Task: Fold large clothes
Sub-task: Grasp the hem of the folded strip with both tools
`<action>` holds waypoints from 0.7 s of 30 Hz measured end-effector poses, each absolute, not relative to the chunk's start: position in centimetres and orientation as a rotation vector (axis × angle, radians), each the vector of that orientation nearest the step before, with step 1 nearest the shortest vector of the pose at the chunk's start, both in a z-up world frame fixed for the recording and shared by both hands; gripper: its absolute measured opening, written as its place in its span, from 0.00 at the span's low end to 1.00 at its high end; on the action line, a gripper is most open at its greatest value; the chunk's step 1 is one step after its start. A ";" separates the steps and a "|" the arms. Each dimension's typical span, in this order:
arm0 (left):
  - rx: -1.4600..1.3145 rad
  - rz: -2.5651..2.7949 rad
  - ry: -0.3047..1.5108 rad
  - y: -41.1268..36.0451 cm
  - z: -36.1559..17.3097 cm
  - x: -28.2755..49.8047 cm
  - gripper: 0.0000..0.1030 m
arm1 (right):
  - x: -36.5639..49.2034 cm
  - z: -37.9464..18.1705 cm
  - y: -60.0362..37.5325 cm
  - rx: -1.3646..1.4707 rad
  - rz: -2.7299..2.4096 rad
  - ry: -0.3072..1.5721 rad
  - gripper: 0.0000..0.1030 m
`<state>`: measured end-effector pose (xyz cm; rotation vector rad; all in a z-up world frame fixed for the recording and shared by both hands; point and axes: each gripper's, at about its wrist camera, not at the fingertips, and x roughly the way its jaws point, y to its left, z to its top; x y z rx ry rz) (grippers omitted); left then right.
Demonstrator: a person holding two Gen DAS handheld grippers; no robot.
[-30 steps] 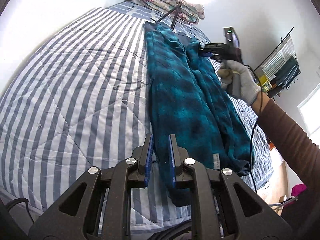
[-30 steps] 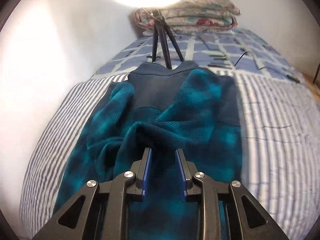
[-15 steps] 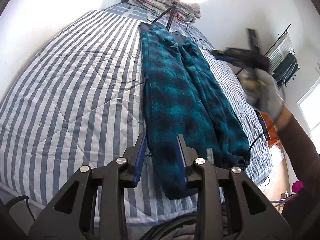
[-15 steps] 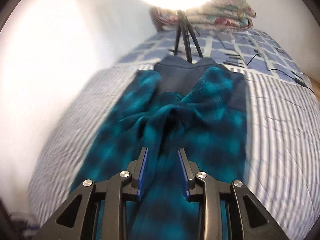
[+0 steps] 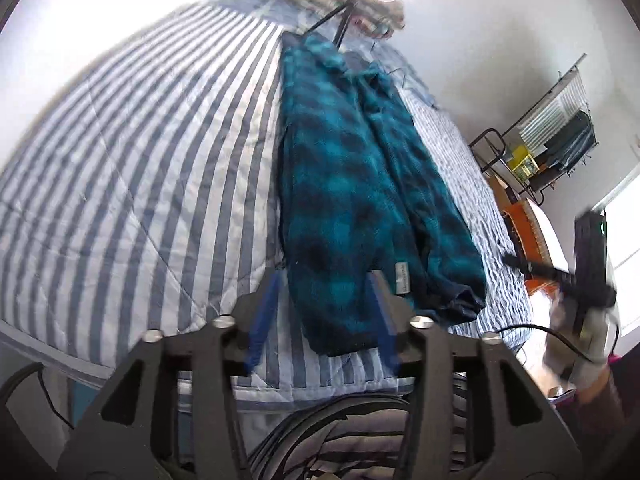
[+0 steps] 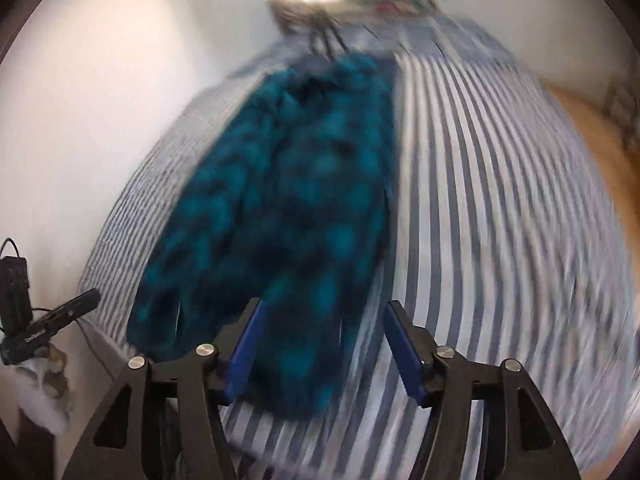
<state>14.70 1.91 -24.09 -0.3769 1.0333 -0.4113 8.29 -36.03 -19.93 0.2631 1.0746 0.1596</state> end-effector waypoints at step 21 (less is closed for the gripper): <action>-0.355 -0.392 1.139 -2.5 -29.3 16.8 0.18 | 7.0 -26.1 -37.6 0.430 0.232 1.224 0.13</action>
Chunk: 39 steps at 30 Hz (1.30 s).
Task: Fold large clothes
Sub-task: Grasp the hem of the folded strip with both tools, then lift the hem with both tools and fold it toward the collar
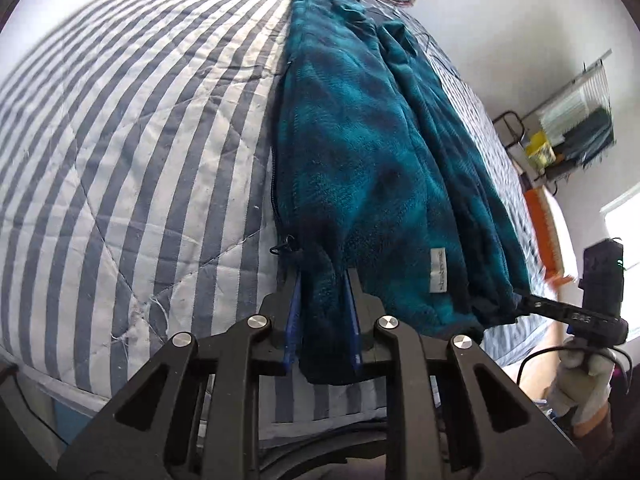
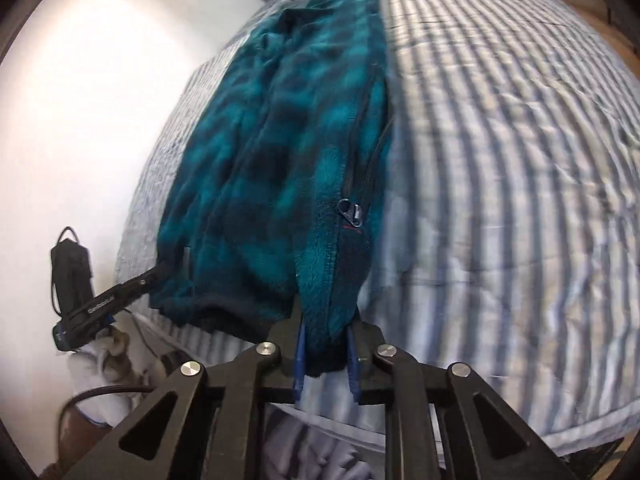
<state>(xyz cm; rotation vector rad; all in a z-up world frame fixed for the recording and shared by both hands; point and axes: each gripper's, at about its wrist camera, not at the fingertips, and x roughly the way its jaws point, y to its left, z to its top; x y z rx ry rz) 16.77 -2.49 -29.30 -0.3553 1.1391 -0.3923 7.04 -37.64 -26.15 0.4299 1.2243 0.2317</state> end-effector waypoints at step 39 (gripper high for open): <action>-0.648 -0.578 1.267 -0.2 -31.6 16.2 0.22 | 8.5 -28.3 -35.4 0.530 0.420 1.170 0.53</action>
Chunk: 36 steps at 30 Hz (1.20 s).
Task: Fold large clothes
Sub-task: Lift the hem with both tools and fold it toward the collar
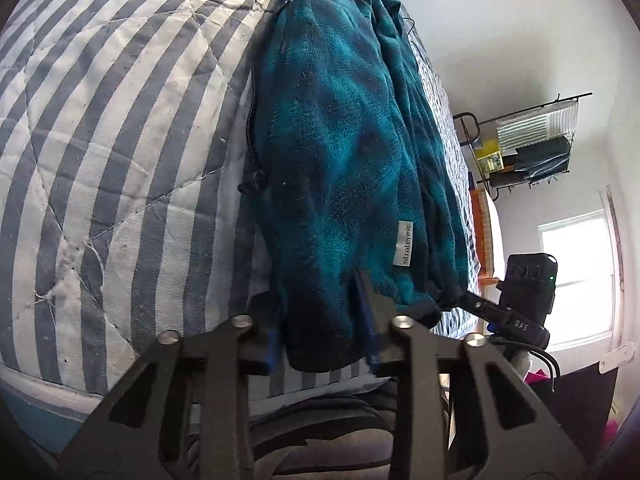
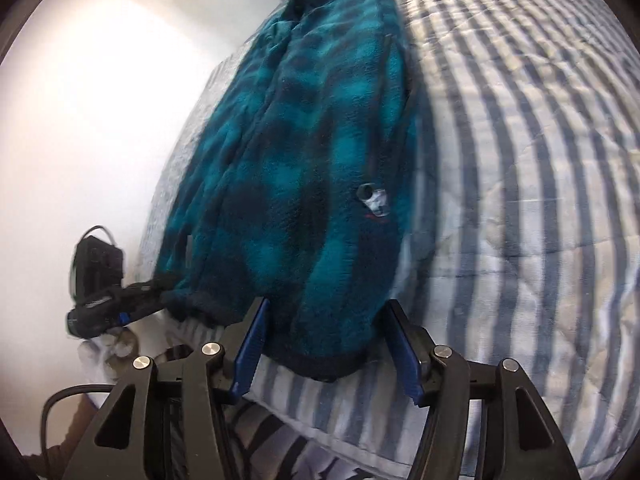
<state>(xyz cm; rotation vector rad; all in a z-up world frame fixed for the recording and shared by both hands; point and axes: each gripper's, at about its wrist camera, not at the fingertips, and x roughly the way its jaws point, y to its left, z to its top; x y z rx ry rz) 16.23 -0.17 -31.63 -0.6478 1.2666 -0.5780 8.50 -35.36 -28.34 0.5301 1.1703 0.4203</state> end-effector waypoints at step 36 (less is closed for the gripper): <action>-0.714 -0.499 0.970 -2.1 -19.2 28.3 0.11 | 19.4 -16.9 -38.9 0.714 0.372 0.846 0.17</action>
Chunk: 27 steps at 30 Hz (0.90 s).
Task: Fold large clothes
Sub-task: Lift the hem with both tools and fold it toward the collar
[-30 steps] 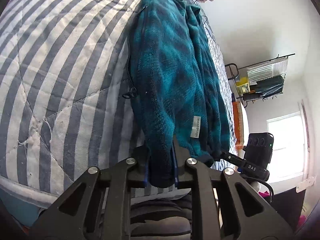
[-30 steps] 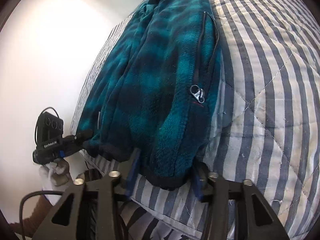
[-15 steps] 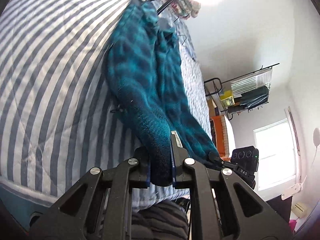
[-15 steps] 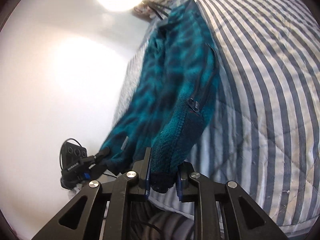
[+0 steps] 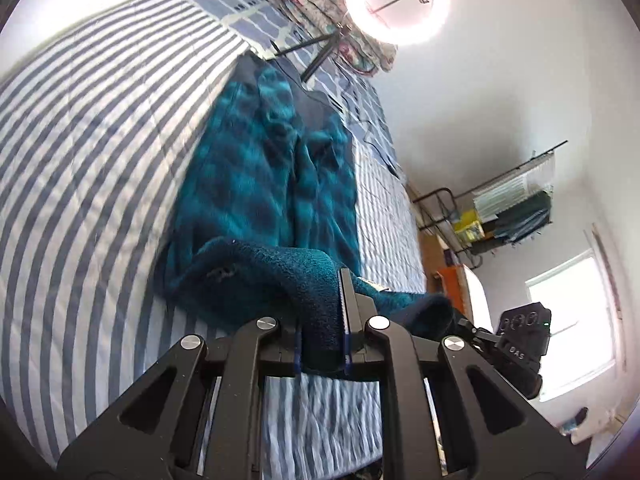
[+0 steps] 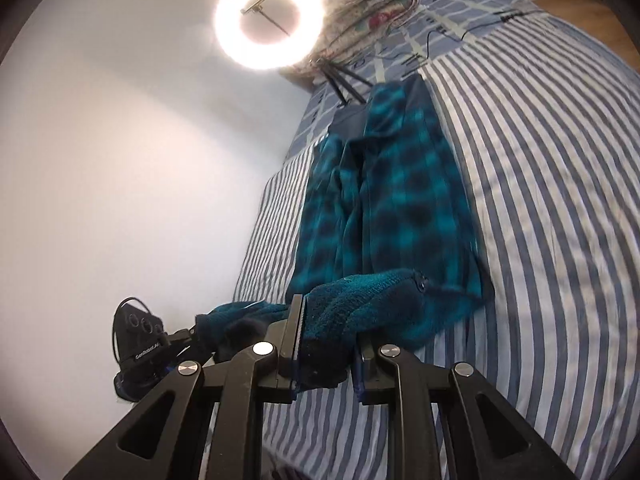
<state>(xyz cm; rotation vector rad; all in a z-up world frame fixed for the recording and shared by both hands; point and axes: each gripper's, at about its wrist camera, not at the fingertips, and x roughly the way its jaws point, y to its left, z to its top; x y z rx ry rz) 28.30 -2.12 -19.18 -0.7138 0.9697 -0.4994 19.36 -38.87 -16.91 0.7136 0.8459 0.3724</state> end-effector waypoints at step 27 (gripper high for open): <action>-0.625 -0.419 1.094 -4.7 -26.6 37.9 0.30 | 31.3 -23.6 -39.4 0.742 0.288 0.969 0.53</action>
